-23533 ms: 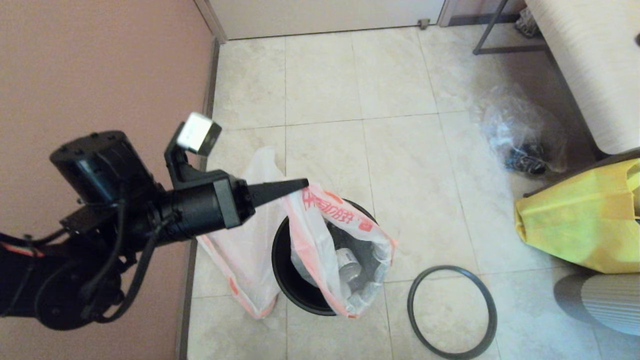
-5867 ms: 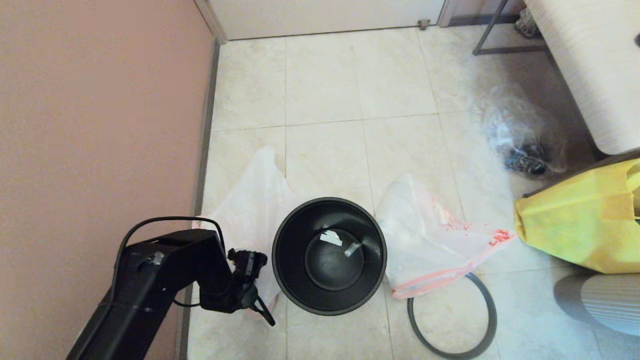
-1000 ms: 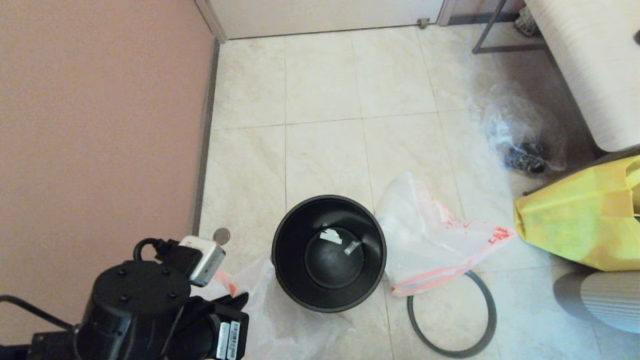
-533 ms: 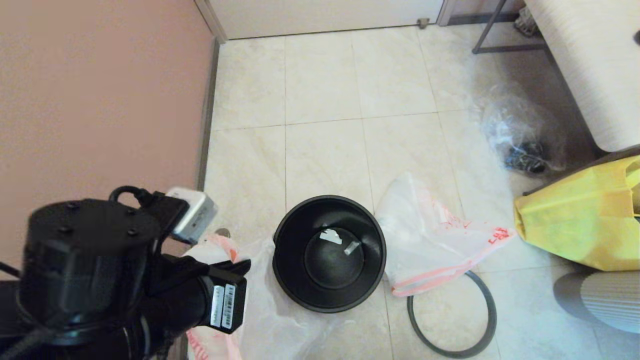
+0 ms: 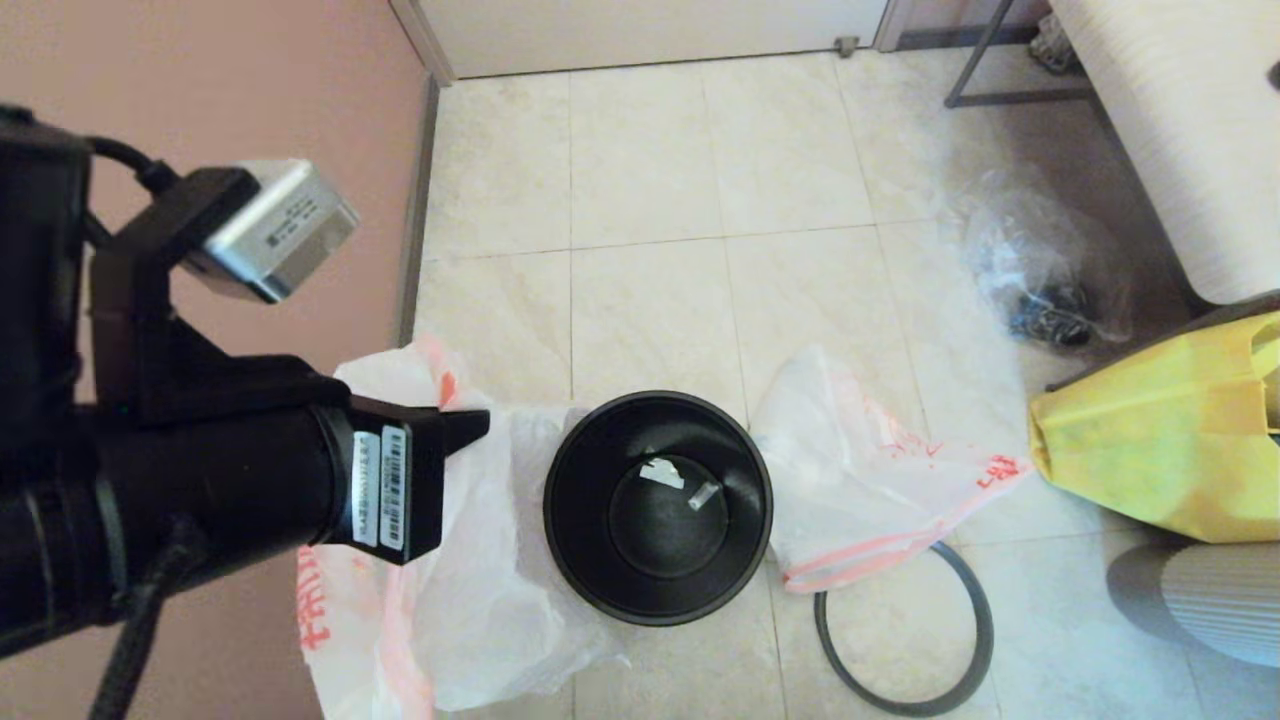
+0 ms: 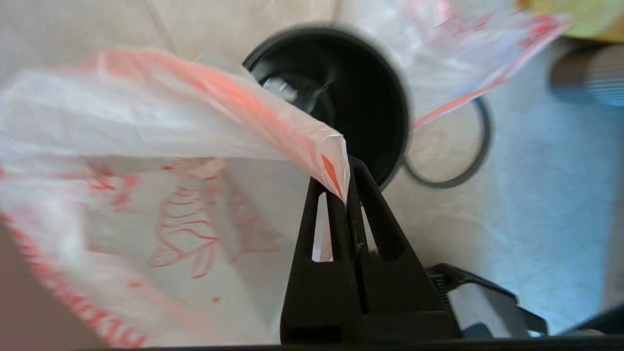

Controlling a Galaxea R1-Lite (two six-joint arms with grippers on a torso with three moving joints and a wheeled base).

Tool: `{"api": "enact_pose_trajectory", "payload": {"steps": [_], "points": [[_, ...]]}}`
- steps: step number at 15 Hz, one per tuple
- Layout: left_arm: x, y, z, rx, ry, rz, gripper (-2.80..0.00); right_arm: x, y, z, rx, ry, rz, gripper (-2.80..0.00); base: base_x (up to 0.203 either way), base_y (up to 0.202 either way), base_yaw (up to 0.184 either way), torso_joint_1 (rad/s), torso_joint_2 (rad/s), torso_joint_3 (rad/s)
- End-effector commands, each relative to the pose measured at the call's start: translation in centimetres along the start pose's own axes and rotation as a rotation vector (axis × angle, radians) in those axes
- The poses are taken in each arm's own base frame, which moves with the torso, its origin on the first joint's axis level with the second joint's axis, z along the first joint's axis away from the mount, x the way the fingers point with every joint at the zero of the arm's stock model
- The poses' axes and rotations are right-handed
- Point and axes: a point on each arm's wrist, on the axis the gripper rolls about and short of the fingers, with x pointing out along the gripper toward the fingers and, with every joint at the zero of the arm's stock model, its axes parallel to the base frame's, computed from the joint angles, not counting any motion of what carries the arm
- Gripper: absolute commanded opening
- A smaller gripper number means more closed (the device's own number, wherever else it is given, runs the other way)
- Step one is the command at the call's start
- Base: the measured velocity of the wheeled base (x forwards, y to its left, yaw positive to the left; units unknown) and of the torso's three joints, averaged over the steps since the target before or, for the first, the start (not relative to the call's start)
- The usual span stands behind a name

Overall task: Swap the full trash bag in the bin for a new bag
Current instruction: Put the new garbage bag on the trash can

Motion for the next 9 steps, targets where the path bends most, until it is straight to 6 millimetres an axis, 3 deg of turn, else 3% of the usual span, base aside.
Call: {"api": "enact_pose_trajectory", "payload": {"steps": [1, 9], "points": [[0.0, -0.8, 1.4, 0.010, -0.024, -0.021, -2.80, 0.0, 0.0, 0.0, 0.000, 0.002, 0.000, -2.80, 0.000, 0.000, 0.000, 0.000, 0.00, 0.000], [-1.6, -2.1, 5.6, 0.031, -0.132, -0.093, -2.80, 0.0, 0.0, 0.0, 0.000, 0.002, 0.000, -2.80, 0.000, 0.000, 0.000, 0.000, 0.00, 0.000]]}}
